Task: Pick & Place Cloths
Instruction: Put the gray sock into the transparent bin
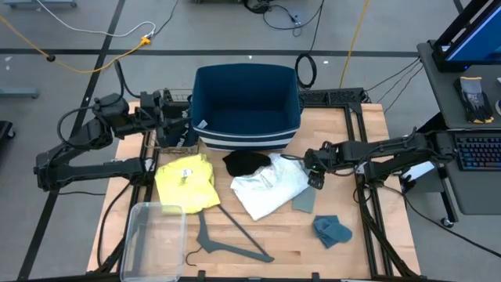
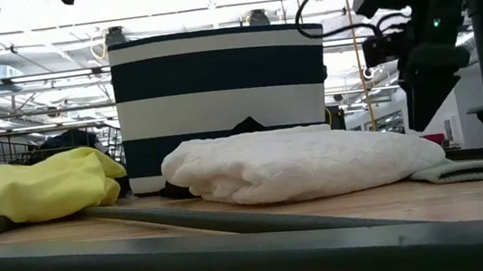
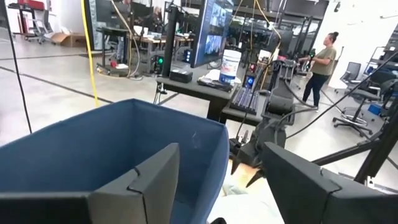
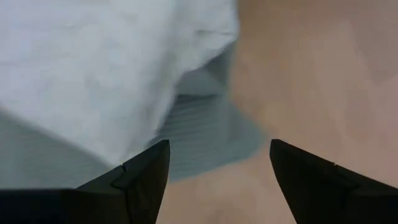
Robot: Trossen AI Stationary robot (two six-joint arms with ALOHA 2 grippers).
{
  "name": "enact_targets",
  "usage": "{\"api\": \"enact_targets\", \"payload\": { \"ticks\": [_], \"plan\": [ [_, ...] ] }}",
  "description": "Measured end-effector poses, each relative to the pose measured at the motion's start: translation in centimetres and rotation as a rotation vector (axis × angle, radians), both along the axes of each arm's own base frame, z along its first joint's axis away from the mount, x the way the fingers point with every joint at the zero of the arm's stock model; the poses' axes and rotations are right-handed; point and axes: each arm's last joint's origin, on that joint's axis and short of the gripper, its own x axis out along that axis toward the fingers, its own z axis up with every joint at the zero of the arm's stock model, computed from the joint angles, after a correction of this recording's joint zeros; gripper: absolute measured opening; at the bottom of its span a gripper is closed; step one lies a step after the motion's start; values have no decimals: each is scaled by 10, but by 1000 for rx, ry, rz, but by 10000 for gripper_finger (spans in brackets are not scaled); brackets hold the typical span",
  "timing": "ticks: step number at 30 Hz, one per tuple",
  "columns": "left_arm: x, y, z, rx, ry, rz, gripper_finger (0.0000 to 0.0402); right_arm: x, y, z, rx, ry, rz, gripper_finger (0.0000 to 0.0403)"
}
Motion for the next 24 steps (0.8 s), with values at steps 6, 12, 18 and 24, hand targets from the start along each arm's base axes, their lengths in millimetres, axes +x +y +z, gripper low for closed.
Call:
{"api": "enact_targets", "payload": {
  "ticks": [6, 12, 18, 24],
  "plan": [
    [0, 0, 1, 0, -8, 0, 235, 0, -4, -8, -35, -29, -17, 272],
    [0, 0, 1, 0, -9, -1, 235, -5, -3, -19, -35, -19, -17, 270],
    [0, 0, 1, -1, -9, -1, 235, -11, -2, -38, -4, -46, -39, 270],
    [0, 0, 1, -2, -9, -1, 235, -20, -2, -52, 23, -35, -132, 265]
  ]
}}
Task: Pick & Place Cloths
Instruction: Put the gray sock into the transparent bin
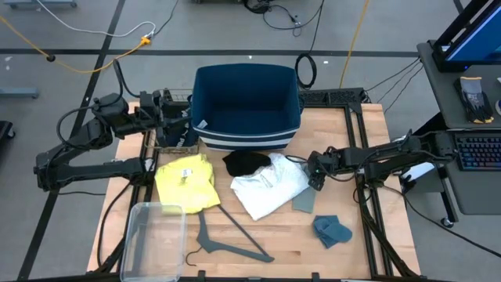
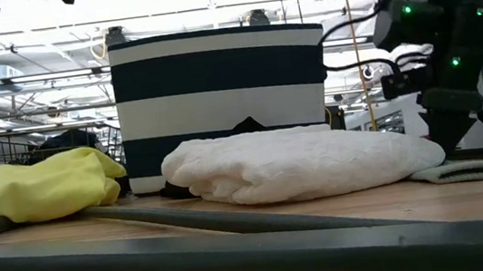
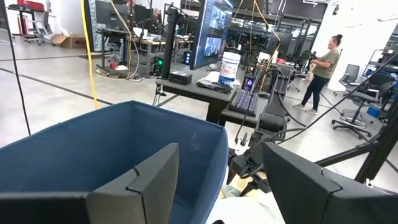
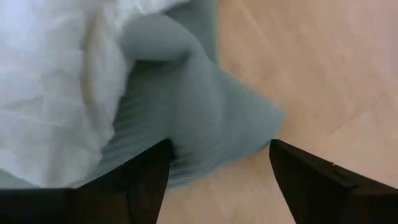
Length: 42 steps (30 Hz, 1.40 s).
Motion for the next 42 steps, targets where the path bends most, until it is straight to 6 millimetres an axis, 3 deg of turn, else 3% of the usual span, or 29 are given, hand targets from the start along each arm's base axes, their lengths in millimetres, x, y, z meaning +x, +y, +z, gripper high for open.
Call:
{"api": "enact_targets", "payload": {
  "ticks": [7, 17, 25, 29, 42],
  "plan": [
    [0, 0, 0, 0, 0, 0, 235, -4, 0, -5, 30, -9, -106, 193],
    [0, 0, 0, -15, -4, 0, 235, -3, 1, -5, 67, -36, -167, 19],
    [0, 0, 0, -26, -7, -14, 234, -7, 2, 4, 111, -93, -197, 5],
    [0, -1, 0, -47, -12, -33, 234, -10, 2, 28, 130, -175, -223, 3],
    [2, -3, 0, -76, -21, -53, 235, -15, 2, 156, 97, -673, -140, 1]
  ]
}}
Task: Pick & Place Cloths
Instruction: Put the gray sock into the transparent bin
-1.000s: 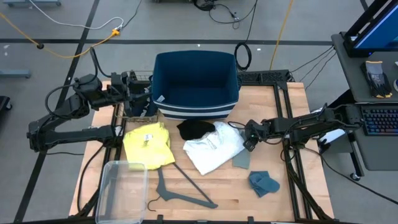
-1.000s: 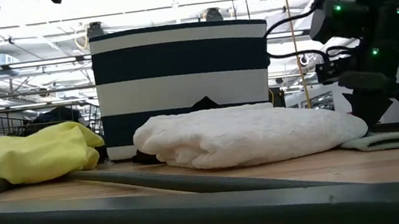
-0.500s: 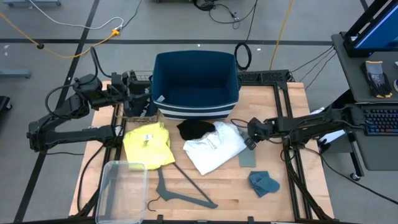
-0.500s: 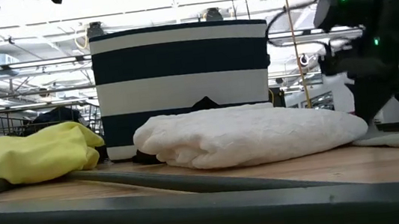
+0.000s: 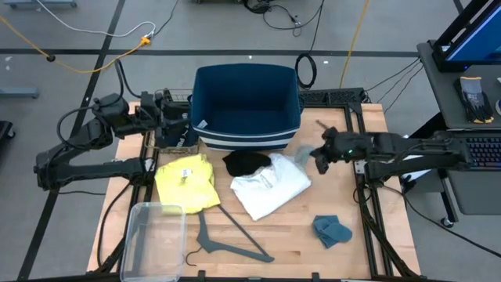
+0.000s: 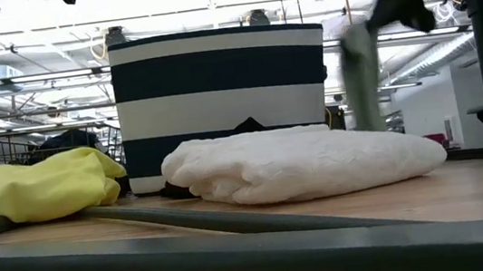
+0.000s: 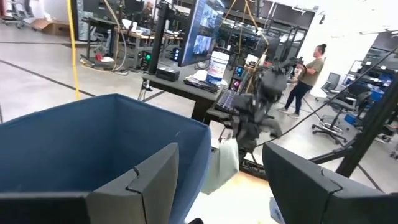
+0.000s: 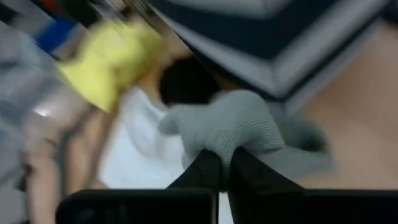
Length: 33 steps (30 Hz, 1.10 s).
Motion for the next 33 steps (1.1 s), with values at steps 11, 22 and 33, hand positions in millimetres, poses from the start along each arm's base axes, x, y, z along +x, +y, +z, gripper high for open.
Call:
{"api": "enact_targets", "payload": {
  "ticks": [11, 22, 33],
  "plan": [
    [29, -3, 10, 59, -115, -87, 234, 24, 2, 81, -173, -582, 169, 1],
    [79, -12, 16, 249, -285, -181, 235, 77, 2, 79, -202, -760, 233, 0],
    [123, -26, -4, 258, -258, -250, 235, 112, 0, 64, -179, -815, 227, 0]
  ]
}}
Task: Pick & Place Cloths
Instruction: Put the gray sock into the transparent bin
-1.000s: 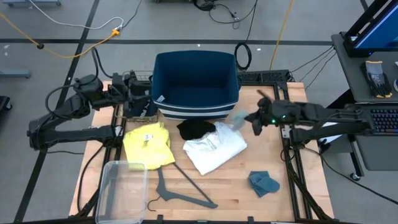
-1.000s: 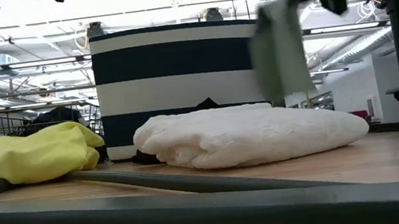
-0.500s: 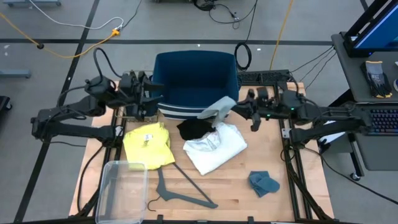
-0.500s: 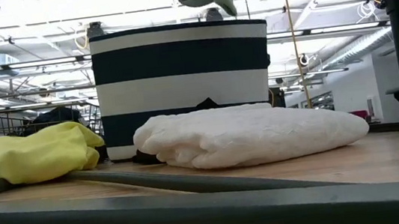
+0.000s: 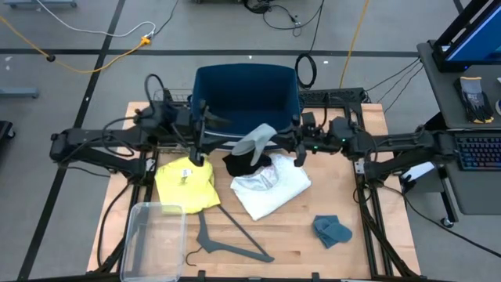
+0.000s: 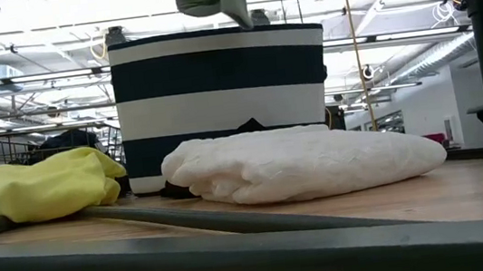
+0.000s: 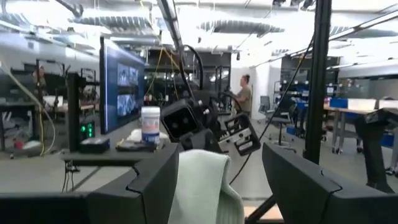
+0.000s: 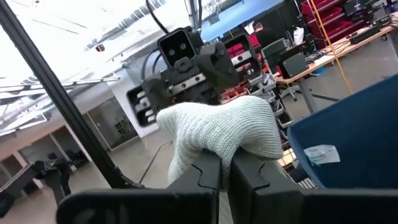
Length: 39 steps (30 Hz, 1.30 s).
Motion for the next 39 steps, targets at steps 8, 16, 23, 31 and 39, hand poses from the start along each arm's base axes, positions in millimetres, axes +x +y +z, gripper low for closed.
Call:
{"api": "enact_targets", "payload": {
  "ticks": [8, 16, 23, 31, 39],
  "plan": [
    [18, -10, -13, -24, 45, 29, 235, 16, -1, -11, 51, -17, 10, 0],
    [28, -15, -22, -43, 79, 58, 235, 24, -1, -17, 89, -20, 17, 0],
    [39, -18, -32, -65, 109, 96, 235, 24, -1, -16, 84, -21, 15, 0],
    [49, -17, -42, -131, 136, 115, 235, 24, -2, -18, 59, -7, -29, 0],
    [60, -15, -53, -232, 165, 160, 234, 24, -3, -18, 51, -7, -46, 0]
  ]
}}
